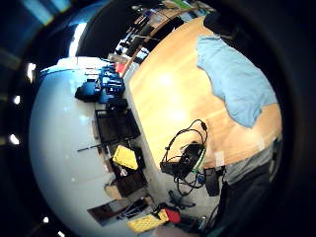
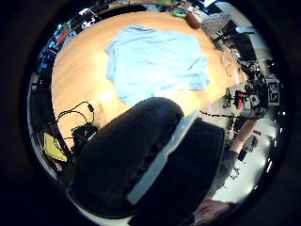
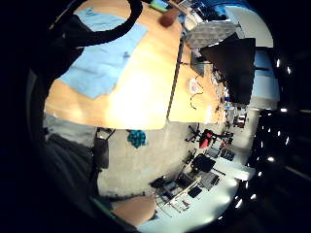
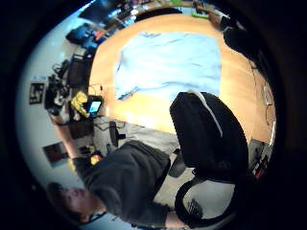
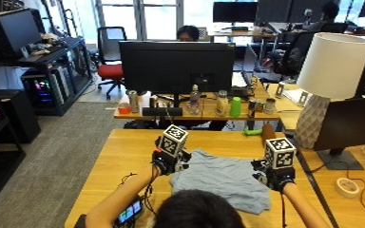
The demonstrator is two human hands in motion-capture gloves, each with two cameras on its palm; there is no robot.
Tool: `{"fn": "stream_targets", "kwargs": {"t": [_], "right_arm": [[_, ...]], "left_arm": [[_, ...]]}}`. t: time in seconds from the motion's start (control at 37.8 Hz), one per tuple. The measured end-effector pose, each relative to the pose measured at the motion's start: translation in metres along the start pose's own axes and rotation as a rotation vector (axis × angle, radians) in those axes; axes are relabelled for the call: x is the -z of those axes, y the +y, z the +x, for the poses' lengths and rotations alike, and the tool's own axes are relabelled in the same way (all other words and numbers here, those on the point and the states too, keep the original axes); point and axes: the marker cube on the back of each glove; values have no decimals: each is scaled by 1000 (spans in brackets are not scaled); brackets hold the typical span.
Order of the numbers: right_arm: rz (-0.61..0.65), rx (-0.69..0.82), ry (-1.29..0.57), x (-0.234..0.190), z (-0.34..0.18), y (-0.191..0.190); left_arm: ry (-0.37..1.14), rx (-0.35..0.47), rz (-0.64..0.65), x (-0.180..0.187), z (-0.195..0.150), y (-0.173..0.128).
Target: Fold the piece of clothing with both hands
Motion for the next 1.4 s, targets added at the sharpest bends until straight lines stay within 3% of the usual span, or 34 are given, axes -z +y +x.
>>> {"fn": "stream_targets", "kwargs": {"t": [0.64,0.87,1.03,1.24,1.4], "right_arm": [[-31,19,10,-3,7,-2],[-30,-8,-10,-4,15,-1],[-30,-9,-16,-4,15,-2],[-50,10,-11,-13,8,-4],[-68,15,-4,-22,6,-8]], "left_arm": [[31,32,-53,-14,-6,-8],[90,24,87,-12,0,-3],[130,11,59,-13,9,7],[121,-79,-4,-52,37,3],[148,-152,-141,-120,73,-11]]}}
